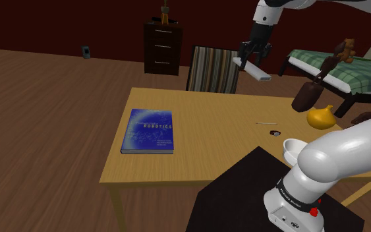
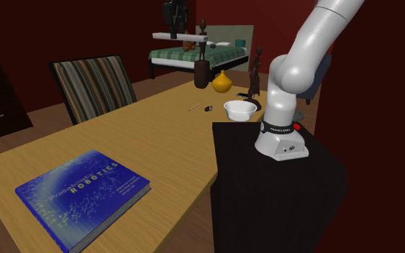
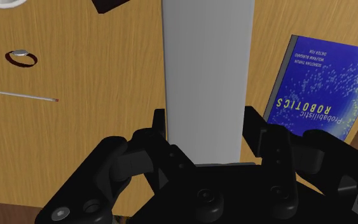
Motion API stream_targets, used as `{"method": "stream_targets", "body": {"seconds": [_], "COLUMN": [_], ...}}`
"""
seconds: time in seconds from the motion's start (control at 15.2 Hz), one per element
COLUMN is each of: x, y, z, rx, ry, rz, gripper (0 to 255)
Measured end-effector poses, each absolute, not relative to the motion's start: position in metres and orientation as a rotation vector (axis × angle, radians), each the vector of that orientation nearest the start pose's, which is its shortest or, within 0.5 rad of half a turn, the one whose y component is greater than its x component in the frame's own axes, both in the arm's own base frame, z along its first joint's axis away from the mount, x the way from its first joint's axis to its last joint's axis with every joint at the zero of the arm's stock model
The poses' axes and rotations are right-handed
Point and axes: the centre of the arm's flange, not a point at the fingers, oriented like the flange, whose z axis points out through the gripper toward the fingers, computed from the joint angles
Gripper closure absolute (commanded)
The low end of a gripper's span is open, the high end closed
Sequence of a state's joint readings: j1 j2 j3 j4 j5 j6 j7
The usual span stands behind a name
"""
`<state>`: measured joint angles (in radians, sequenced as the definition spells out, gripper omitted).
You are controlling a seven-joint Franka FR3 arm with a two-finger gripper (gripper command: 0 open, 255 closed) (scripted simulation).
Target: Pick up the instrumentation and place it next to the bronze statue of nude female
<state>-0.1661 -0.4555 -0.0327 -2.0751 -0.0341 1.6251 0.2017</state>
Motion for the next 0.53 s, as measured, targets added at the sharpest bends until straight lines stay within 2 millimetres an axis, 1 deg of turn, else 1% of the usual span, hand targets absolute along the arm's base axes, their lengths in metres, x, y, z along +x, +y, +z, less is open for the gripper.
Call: {"method": "stream_targets", "body": {"seconds": [0.07, 0.26, 0.33, 0.4, 0.53], "x": [0.399, 0.386, 0.384, 0.378, 0.366], "y": [-0.092, -0.121, -0.134, -0.146, -0.173], "z": [0.612, 0.615, 0.615, 0.616, 0.611], "rx": [-3.1, -3.099, -3.099, -3.099, -3.099], "ry": [0.621, 0.622, 0.623, 0.623, 0.623], "rz": [-0.008, -0.008, -0.008, -0.008, -0.008], "gripper": [255, 255, 255, 255, 255]}}
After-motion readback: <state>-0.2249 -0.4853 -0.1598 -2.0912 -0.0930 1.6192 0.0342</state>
